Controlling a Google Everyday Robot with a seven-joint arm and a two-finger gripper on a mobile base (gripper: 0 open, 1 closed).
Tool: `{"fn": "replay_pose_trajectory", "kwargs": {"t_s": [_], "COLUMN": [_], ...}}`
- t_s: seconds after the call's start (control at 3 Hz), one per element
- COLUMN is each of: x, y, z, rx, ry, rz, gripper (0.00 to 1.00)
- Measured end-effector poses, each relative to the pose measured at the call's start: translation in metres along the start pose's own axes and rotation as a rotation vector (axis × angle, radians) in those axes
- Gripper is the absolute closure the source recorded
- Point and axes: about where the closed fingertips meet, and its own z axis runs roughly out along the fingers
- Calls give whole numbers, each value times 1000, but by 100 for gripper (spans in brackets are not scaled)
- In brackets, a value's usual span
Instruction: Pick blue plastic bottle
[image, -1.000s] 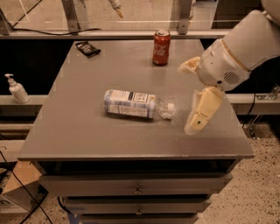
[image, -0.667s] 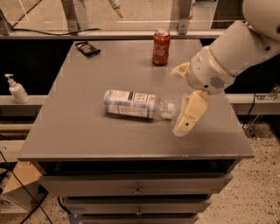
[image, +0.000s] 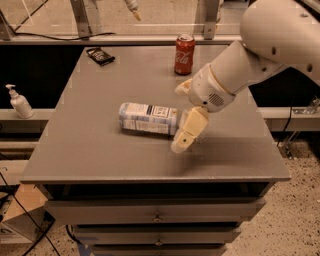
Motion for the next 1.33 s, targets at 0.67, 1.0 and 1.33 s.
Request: {"fn": "replay_pose_trajectory", "kwargs": {"t_s": [0.67, 1.0, 1.33], "x": [-10, -8, -14], "y": [-9, -14, -21], "z": [48, 52, 27], "rx": [-71, -77, -26], "ry": [-17, -11, -6], "rz": [34, 59, 27], "gripper": [15, 39, 62]}}
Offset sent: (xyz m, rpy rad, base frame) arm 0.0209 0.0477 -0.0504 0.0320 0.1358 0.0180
